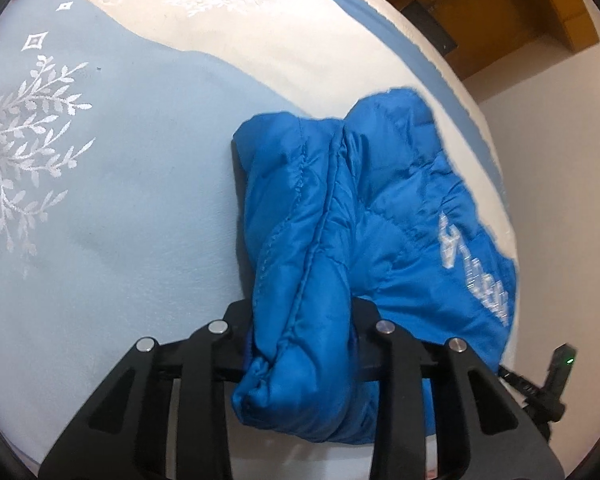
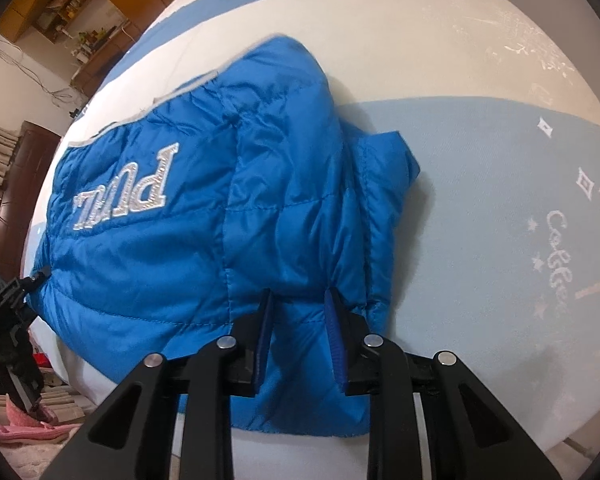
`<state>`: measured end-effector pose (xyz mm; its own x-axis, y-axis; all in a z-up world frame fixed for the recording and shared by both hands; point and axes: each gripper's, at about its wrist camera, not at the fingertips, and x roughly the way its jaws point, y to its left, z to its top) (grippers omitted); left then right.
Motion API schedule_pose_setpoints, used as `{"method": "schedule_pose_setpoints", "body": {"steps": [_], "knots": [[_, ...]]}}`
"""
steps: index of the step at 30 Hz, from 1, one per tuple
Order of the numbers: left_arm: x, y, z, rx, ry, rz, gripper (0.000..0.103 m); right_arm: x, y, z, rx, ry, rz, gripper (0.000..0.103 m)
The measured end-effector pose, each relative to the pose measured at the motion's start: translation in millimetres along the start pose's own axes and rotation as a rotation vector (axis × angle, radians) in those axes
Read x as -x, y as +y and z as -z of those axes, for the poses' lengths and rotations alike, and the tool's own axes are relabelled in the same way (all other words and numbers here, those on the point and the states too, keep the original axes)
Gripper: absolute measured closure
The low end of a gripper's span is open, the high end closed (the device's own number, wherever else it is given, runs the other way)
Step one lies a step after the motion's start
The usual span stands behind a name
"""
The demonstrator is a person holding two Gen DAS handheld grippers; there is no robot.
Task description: Fold large clothes
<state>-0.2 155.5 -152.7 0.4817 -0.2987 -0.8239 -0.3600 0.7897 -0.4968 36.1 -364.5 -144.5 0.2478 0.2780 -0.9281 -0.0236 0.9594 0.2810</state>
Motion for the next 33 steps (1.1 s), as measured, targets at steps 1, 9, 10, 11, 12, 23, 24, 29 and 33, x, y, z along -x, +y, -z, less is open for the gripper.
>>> {"method": "schedule_pose_setpoints", "body": {"steps": [1,9,10,11,12,23,24,29,33], "knots": [[-3.4,-0.4,-0.8,-0.009,0.004,-0.01,0.07,-2.6,1.3,0.1,0.005,-0.005,0.006,0.078],[6.6,-16.6,-6.1,-0.033,-0.019,-0.065,0.075,-5.7,-5.3,-3.3,-0.023,-0.009,-0.013,0.078],[13.0,-18.9,-4.1,-0.042,-0.026,-0.068,0.076,-5.1,-5.9,-3.2,-0.028,-0.008,-0.017,0.078],[19.8,-22.9,-3.8,-0.048,-0.033,-0.068,0.076,-4.1,-6.4,-3.2,-0.034,-0.007,-0.022,0.078],[25.7,-27.6,-4.7,-0.05,-0.04,-0.062,0.077,-3.4,-7.9,-3.3,-0.043,-0.007,-0.03,0.078],[78.0,-122.4,-4.9,-0.248,-0.111,-0.058,0.078,8.9,-14.7,-15.7,-0.031,0.014,-0.031,0.076],[80.8,-129.7,-2.7,-0.271,-0.114,-0.056,0.078,9.1,-14.3,-16.4,-0.029,0.015,-0.033,0.076],[85.4,-179.5,7.3,-0.392,-0.121,-0.039,0.078,15.6,-11.1,-14.1,-0.03,0.013,-0.048,0.075],[86.2,-209.1,16.5,-0.47,-0.121,-0.015,0.078,21.0,-10.6,-9.4,-0.023,0.008,-0.06,0.075]]}}
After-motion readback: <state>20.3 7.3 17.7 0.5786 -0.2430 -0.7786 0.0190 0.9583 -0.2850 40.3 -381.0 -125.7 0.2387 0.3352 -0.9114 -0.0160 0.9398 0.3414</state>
